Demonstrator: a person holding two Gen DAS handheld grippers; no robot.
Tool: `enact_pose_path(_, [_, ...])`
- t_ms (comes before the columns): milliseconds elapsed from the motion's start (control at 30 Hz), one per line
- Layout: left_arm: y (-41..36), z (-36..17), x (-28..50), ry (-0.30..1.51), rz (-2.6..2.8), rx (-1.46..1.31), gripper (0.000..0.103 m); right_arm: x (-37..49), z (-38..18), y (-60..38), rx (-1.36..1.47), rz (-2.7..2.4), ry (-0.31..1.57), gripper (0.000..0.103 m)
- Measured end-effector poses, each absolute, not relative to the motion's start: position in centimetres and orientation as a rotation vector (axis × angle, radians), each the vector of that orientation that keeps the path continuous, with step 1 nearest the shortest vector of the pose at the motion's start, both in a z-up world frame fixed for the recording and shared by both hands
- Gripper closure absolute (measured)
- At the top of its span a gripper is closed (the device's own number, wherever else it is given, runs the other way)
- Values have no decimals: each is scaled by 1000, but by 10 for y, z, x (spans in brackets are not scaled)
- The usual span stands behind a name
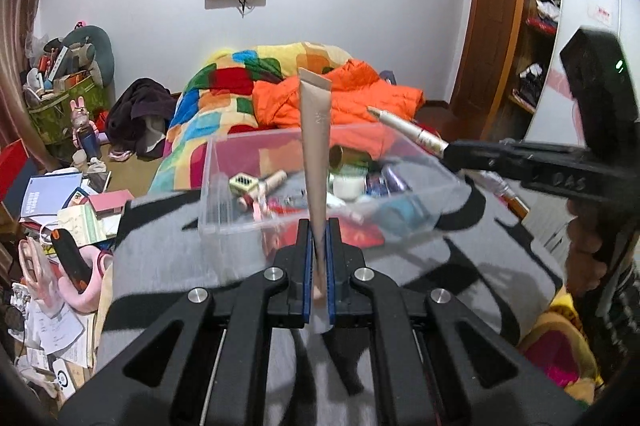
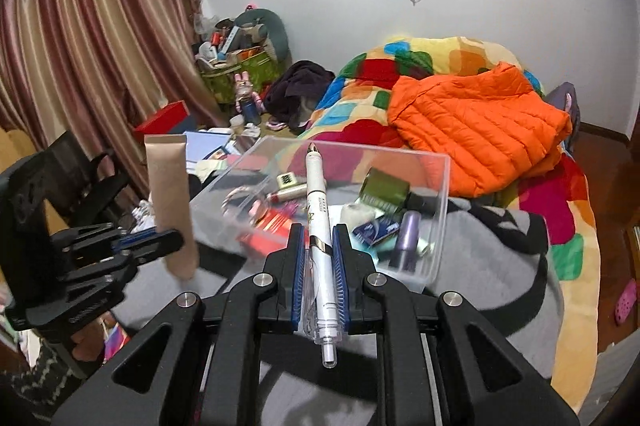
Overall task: Organize objects
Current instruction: 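Lower the foundation tube and white pen into the clear box and release both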
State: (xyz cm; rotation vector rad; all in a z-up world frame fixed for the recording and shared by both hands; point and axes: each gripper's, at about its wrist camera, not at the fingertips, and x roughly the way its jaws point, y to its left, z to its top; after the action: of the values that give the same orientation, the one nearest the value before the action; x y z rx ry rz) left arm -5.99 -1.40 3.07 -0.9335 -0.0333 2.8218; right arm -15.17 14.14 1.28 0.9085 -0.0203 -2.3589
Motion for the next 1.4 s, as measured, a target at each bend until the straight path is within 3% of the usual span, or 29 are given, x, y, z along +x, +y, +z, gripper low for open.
enact_pose_path(367, [-26, 58, -100, -101, 2872, -881, 98, -203, -3, 123, 989, -2347, -2, 91])
enact_pose_path(833, [-20, 23, -152, -88, 2854, -1058, 98, -223, -39, 85, 1087, -2304, 165, 90])
enact_pose_path(1133, [-13, 19, -145, -58, 2820, -1073, 97, -210, -34, 84, 1071, -2314, 231, 90])
enact_pose_path(1267, [-16, 24, -138, -72, 2820, -1057, 92, -203, -26, 89, 1061, -2318, 205, 90])
enact_pose_path(1400, [-19, 28, -127, -76, 2833, -1030, 74, -193, -16, 99, 1043, -2337, 162, 86])
